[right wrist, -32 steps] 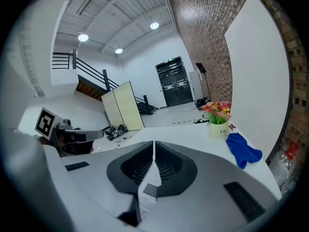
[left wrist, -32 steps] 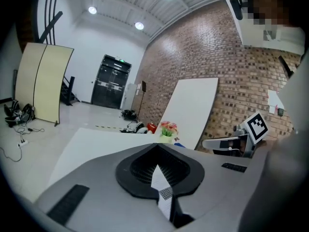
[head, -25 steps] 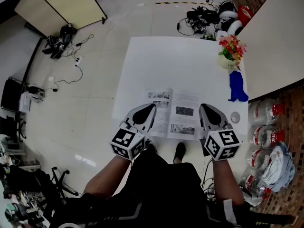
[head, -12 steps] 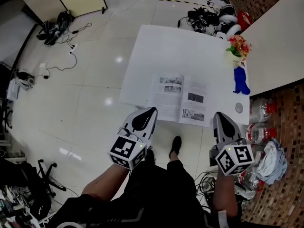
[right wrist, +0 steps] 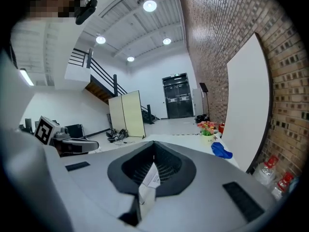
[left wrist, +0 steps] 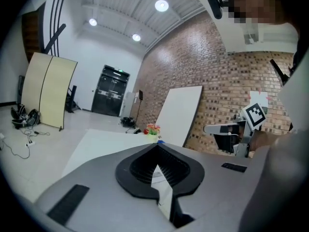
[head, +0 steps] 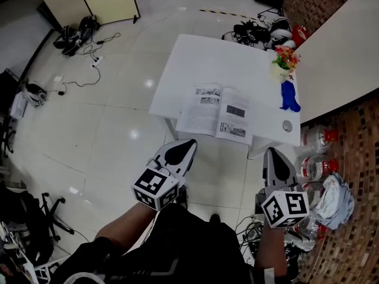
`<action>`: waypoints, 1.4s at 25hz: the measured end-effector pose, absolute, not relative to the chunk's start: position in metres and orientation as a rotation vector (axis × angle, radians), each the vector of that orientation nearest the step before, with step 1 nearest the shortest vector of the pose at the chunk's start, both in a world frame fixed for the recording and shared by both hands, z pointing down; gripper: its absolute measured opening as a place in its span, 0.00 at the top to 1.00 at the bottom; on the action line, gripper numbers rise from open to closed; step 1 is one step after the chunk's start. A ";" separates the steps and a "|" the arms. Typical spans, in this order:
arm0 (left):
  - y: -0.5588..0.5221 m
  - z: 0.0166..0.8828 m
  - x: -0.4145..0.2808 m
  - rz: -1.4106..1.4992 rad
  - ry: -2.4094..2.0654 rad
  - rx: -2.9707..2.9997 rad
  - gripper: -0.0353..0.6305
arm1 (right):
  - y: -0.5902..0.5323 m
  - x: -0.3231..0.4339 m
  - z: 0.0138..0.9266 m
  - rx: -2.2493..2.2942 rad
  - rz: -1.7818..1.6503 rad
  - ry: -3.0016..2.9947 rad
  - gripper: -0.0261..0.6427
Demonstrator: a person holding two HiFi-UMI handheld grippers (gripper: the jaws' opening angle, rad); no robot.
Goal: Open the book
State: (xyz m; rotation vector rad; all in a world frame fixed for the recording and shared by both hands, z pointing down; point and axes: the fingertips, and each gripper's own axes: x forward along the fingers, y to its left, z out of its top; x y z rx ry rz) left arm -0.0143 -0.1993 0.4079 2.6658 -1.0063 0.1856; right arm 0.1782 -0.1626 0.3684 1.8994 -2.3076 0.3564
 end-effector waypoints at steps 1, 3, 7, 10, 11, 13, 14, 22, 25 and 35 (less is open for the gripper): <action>-0.183 0.403 -0.005 0.181 -1.011 2.681 0.95 | -0.148 0.182 0.364 1.889 0.344 -2.325 0.96; -0.151 0.394 0.015 0.159 -1.030 2.700 0.95 | -0.115 0.193 0.359 1.854 0.313 -2.350 0.96; -0.094 0.380 0.049 0.072 -1.136 2.640 0.95 | -0.058 0.218 0.354 1.754 0.295 -2.431 0.96; -0.057 0.373 0.056 0.102 -1.190 2.635 0.95 | -0.027 0.234 0.353 1.763 0.309 -2.445 0.96; -0.045 0.369 0.054 0.122 -1.201 2.648 0.95 | -0.019 0.235 0.351 1.763 0.313 -2.453 0.96; -0.023 0.360 0.043 0.144 -1.238 2.668 0.95 | -0.002 0.231 0.347 1.755 0.309 -2.479 0.96; -0.013 0.356 0.036 0.144 -1.260 2.670 0.95 | 0.006 0.226 0.344 1.752 0.306 -2.493 0.96; 0.084 0.350 -0.042 0.046 -1.260 2.696 0.95 | 0.093 0.156 0.337 1.787 0.247 -2.470 0.96; 0.127 0.361 -0.080 0.041 -1.204 2.704 0.95 | 0.137 0.124 0.340 1.834 0.217 -2.404 0.96; 0.238 0.370 -0.126 0.071 -1.056 2.724 0.95 | 0.269 0.079 0.329 1.940 0.195 -2.374 0.96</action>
